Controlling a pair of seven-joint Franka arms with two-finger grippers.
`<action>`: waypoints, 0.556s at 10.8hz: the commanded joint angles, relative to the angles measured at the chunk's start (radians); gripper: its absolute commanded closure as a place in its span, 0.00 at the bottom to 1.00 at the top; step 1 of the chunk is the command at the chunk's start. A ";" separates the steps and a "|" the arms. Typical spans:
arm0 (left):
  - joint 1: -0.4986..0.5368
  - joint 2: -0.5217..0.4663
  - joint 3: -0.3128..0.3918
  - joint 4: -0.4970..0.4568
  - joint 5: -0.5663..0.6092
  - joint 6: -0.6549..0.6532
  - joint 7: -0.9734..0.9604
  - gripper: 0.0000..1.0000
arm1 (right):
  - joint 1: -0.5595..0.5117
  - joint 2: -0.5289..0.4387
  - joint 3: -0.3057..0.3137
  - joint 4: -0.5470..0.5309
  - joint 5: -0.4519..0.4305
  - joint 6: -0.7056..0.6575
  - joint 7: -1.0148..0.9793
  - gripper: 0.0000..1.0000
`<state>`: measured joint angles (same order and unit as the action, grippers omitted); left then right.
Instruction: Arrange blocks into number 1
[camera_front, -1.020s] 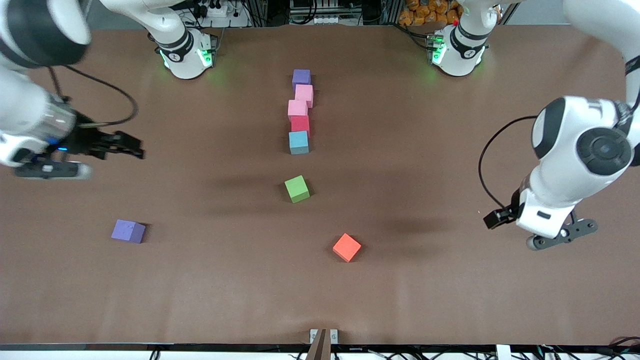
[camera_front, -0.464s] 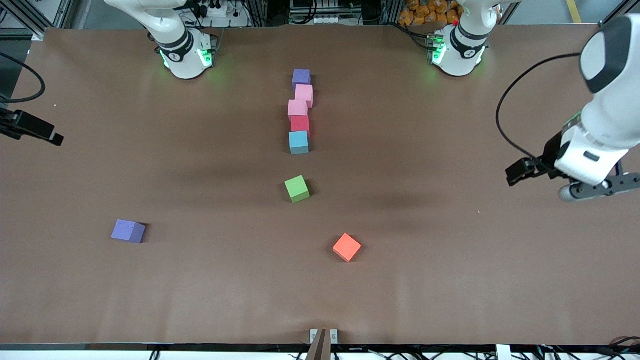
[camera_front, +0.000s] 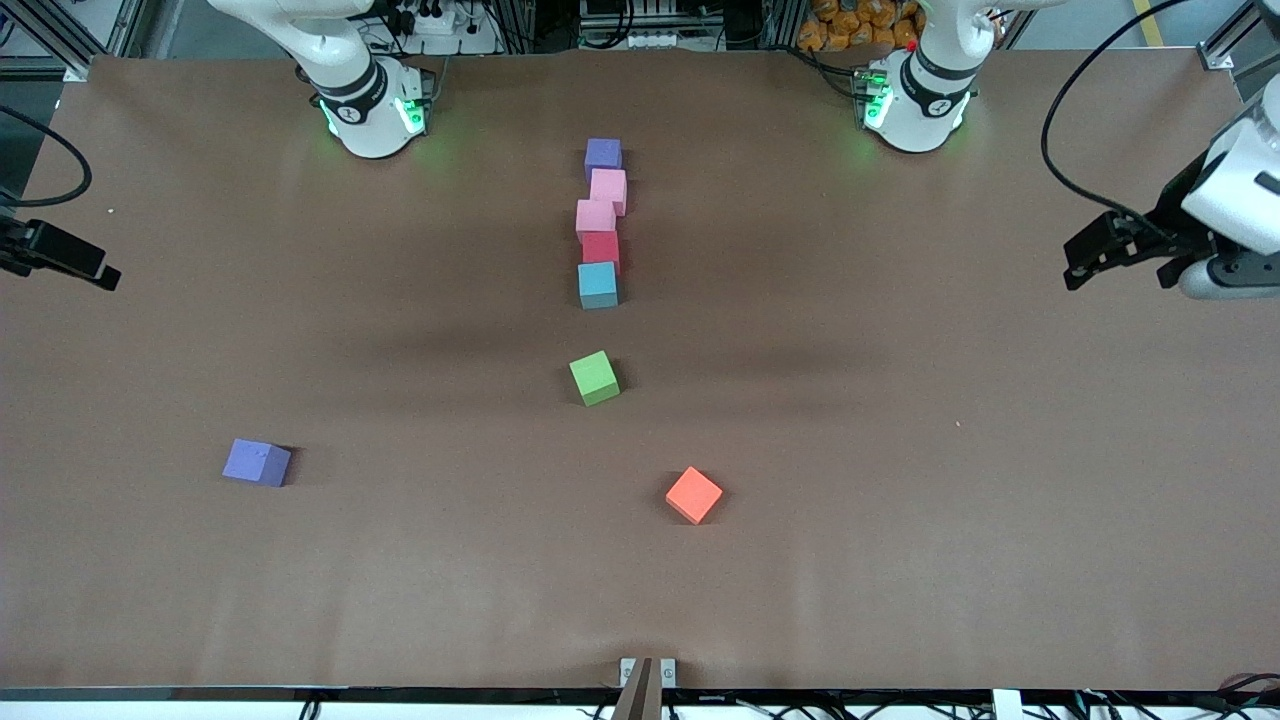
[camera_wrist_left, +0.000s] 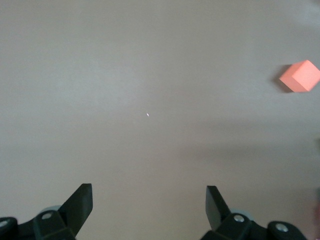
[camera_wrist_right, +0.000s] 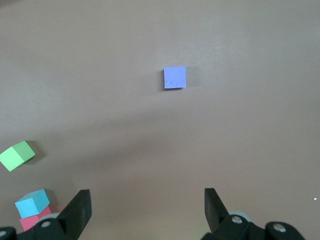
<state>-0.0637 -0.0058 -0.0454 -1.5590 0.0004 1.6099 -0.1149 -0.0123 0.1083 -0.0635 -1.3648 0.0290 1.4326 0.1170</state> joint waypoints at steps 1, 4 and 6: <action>-0.007 -0.028 0.013 0.017 -0.055 -0.063 0.024 0.00 | -0.012 0.004 0.014 0.016 -0.020 -0.015 -0.020 0.00; 0.016 -0.017 0.009 0.056 -0.066 -0.094 0.023 0.00 | -0.014 0.007 0.014 0.016 -0.018 -0.015 -0.022 0.00; 0.012 -0.016 0.001 0.054 -0.025 -0.094 0.038 0.00 | -0.020 0.008 0.014 0.015 -0.021 -0.015 -0.022 0.00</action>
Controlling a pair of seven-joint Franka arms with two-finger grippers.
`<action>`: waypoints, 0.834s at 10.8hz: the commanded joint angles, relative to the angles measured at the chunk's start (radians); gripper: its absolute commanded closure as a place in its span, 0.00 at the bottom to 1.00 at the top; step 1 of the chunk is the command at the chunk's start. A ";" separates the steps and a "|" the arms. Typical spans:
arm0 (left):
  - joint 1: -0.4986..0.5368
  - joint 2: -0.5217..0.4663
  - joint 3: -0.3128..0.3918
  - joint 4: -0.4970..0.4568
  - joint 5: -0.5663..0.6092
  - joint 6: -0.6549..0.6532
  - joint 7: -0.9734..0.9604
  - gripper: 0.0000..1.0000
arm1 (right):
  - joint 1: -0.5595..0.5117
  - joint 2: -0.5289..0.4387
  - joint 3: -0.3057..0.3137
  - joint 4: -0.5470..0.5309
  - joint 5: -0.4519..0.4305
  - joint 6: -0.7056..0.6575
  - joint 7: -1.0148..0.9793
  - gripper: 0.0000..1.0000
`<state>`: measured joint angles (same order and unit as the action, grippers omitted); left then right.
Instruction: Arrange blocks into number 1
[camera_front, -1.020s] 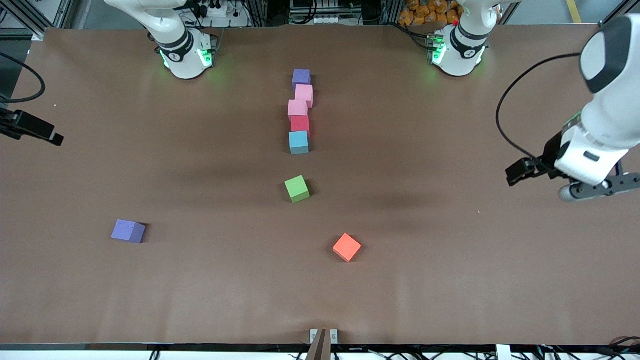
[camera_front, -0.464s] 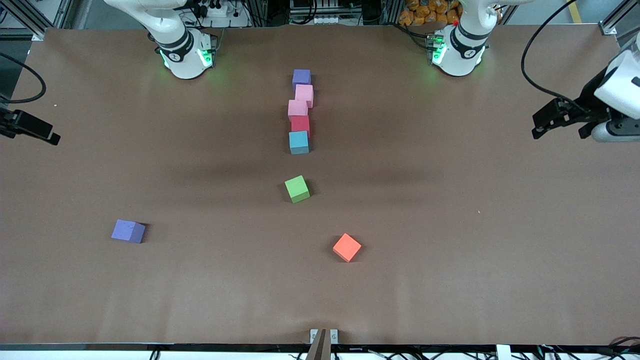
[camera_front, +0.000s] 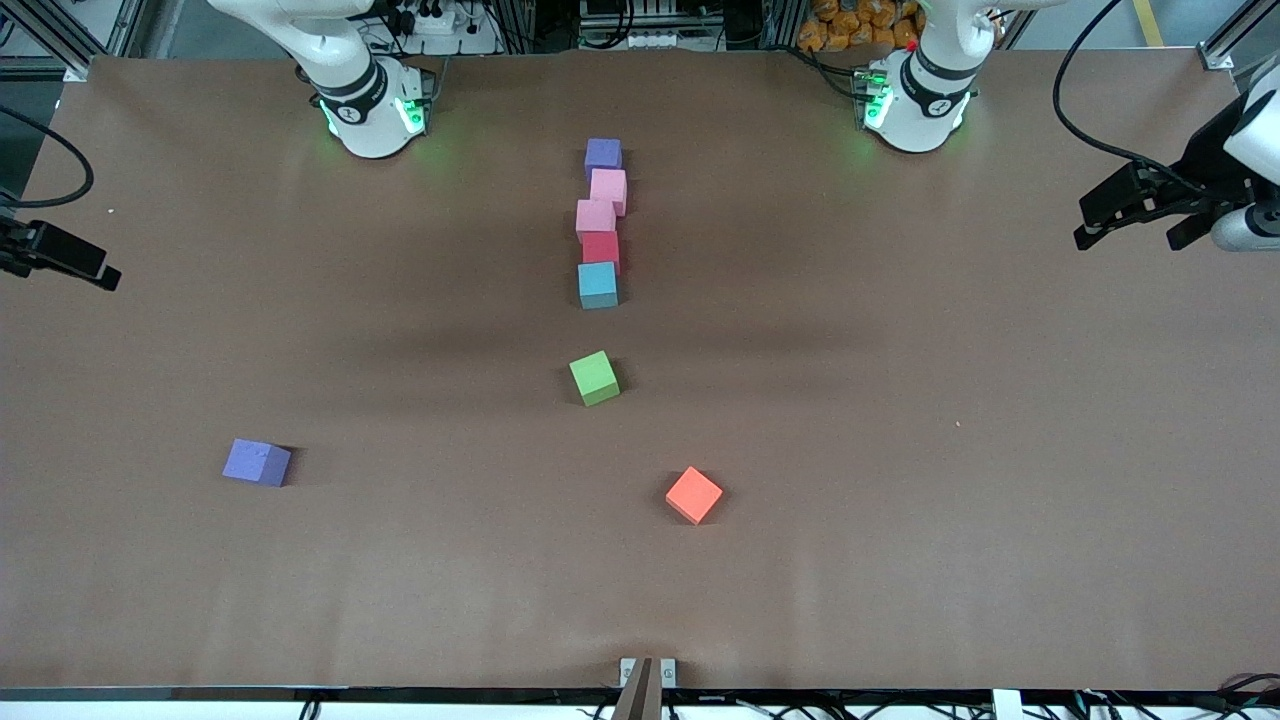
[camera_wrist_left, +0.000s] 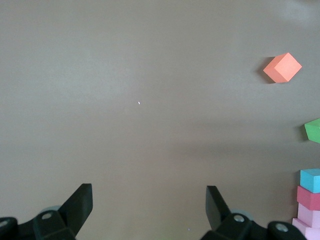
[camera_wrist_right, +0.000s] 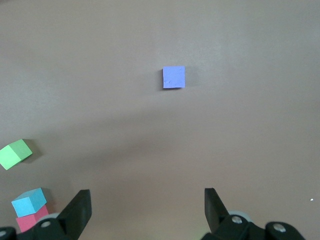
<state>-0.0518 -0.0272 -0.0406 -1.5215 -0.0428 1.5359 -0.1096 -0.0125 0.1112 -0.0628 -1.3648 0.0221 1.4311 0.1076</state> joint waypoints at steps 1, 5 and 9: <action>0.001 0.006 -0.014 0.017 0.053 -0.019 0.062 0.00 | -0.021 0.007 0.012 0.015 -0.014 -0.012 -0.013 0.00; 0.003 0.010 -0.015 0.018 0.057 -0.010 0.064 0.00 | -0.024 0.008 0.014 0.013 -0.011 -0.012 -0.011 0.00; 0.001 0.010 -0.015 0.018 0.055 -0.010 0.064 0.00 | -0.029 0.007 0.015 0.012 -0.011 -0.012 -0.009 0.00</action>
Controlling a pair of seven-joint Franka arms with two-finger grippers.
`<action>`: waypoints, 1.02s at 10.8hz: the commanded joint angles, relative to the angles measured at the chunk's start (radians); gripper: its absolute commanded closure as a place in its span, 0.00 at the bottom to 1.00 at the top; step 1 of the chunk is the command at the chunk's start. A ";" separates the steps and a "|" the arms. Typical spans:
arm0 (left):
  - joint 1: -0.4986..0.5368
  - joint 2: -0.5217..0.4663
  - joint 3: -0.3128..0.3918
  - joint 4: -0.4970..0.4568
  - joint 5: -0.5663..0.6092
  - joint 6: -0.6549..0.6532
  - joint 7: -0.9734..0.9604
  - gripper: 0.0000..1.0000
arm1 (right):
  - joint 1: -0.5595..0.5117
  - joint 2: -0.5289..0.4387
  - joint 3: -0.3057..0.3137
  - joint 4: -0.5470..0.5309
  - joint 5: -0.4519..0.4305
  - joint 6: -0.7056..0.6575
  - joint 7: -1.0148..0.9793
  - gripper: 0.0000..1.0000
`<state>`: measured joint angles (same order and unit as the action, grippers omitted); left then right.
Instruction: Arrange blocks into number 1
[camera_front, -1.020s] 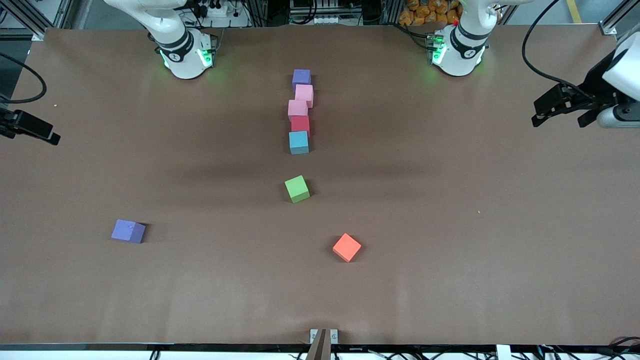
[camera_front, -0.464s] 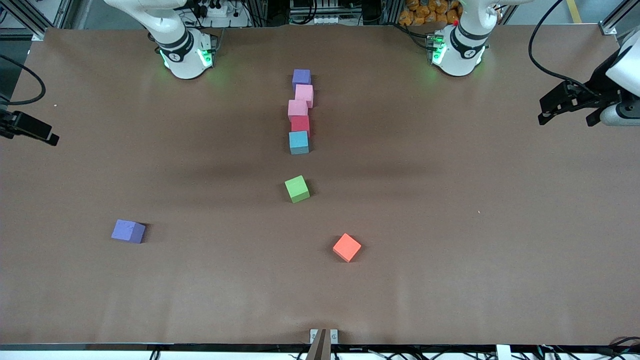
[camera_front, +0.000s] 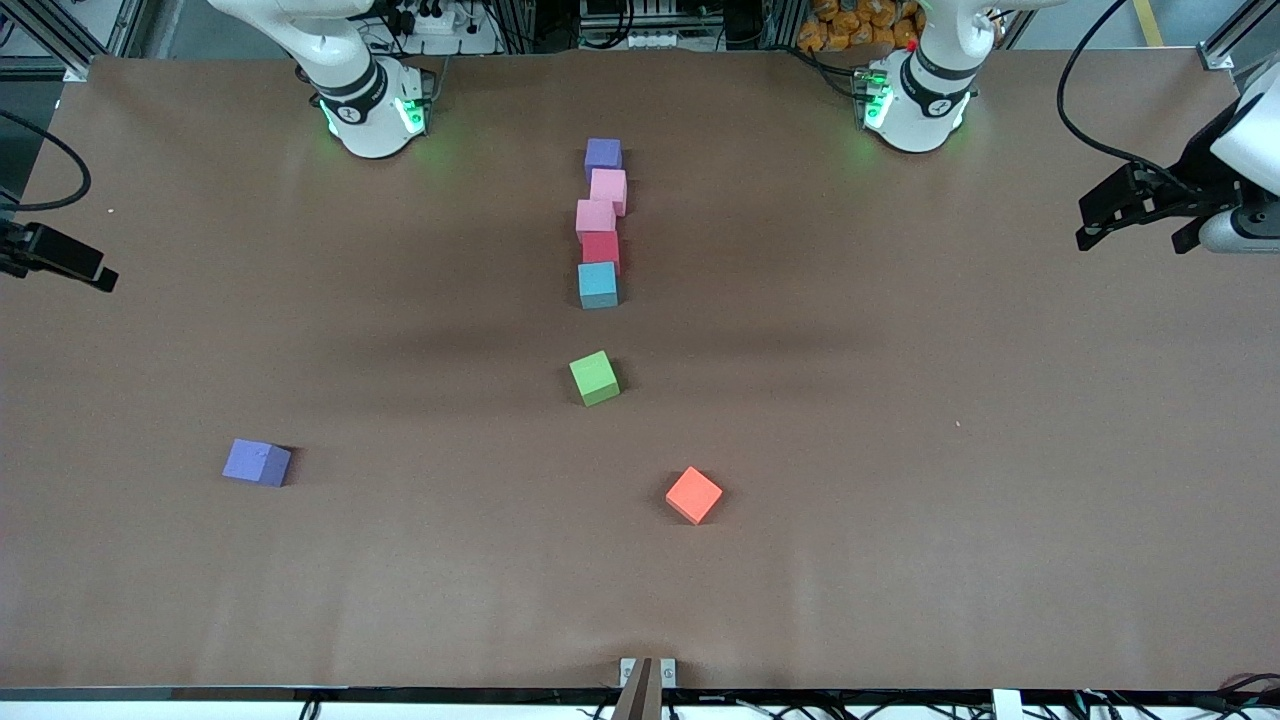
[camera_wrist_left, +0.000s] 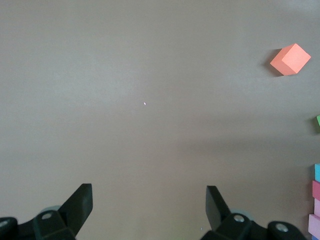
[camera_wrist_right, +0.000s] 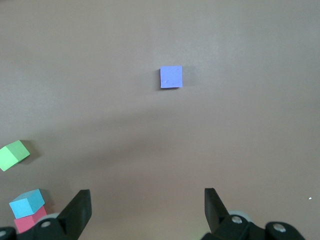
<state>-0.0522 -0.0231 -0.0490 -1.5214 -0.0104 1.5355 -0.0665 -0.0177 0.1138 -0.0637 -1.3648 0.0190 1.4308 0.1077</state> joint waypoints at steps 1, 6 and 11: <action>0.000 0.006 -0.006 0.018 0.024 -0.009 0.022 0.00 | -0.021 0.006 0.016 0.012 -0.008 -0.012 -0.002 0.00; 0.005 0.008 -0.005 0.020 0.023 0.021 0.059 0.00 | -0.010 0.012 0.018 0.012 -0.008 -0.010 0.001 0.00; 0.000 0.008 -0.006 0.020 0.017 0.046 -0.007 0.00 | -0.010 0.010 0.016 0.012 -0.010 -0.010 0.001 0.00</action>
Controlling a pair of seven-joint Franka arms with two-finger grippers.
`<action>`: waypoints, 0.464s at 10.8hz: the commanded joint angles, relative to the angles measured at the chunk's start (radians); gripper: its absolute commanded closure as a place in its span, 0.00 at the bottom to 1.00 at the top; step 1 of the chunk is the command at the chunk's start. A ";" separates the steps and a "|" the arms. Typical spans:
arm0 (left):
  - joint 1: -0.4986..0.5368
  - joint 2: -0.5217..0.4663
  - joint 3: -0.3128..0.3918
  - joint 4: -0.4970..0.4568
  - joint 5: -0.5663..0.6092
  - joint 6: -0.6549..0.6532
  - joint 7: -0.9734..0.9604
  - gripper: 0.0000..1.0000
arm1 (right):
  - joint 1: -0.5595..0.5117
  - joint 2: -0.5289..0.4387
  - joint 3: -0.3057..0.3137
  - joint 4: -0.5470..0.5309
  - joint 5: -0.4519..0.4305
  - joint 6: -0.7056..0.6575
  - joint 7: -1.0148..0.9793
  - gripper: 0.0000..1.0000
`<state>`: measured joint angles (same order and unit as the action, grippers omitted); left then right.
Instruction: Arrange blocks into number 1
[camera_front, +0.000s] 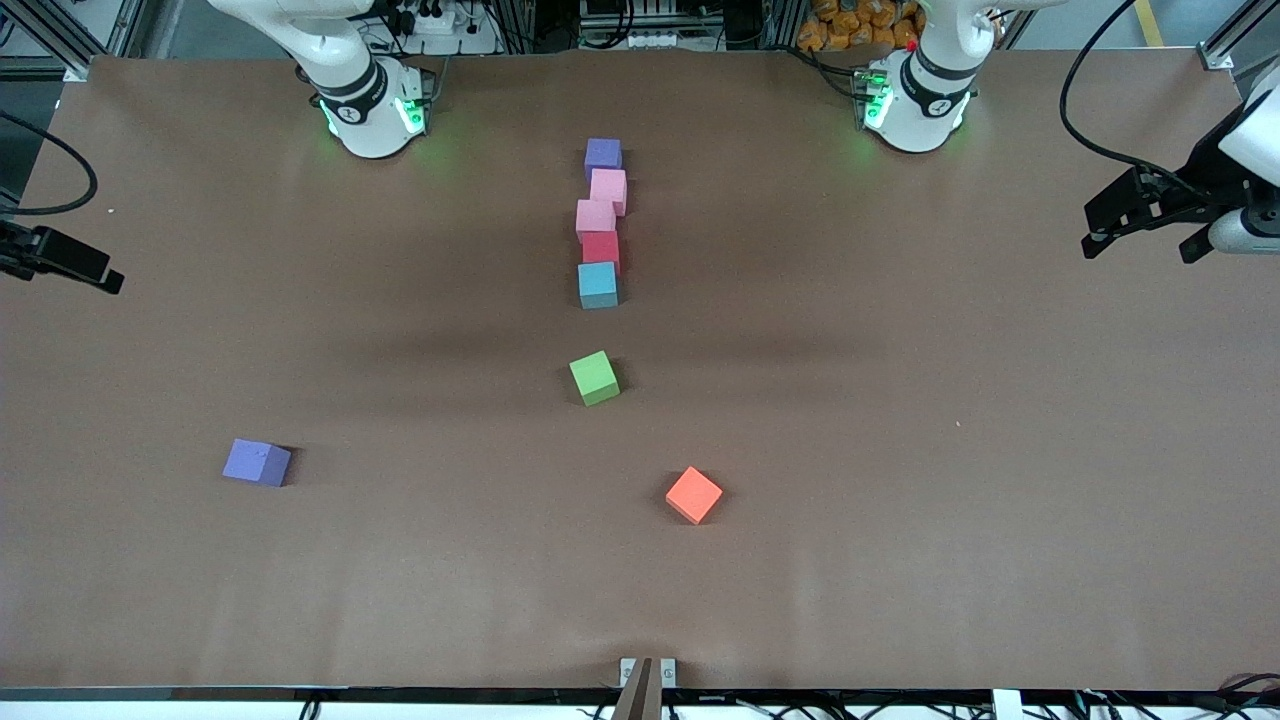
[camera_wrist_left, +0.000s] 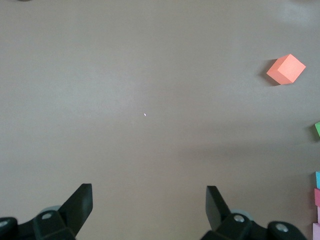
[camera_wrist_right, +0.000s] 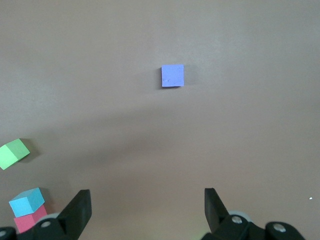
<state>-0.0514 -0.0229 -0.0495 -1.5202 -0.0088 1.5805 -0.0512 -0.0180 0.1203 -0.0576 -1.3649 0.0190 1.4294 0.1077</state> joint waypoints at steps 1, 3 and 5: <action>-0.001 0.008 -0.006 0.018 0.015 0.001 -0.022 0.00 | -0.011 0.004 0.010 0.012 -0.010 -0.009 0.001 0.00; 0.002 0.008 -0.006 0.018 0.000 0.001 -0.064 0.00 | -0.010 0.004 0.010 0.012 -0.010 -0.010 0.003 0.00; 0.013 0.008 -0.006 0.017 -0.022 0.001 -0.055 0.00 | -0.010 0.004 0.010 0.012 -0.011 -0.010 0.003 0.00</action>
<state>-0.0505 -0.0229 -0.0496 -1.5202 -0.0138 1.5809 -0.0977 -0.0180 0.1203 -0.0576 -1.3649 0.0190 1.4294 0.1077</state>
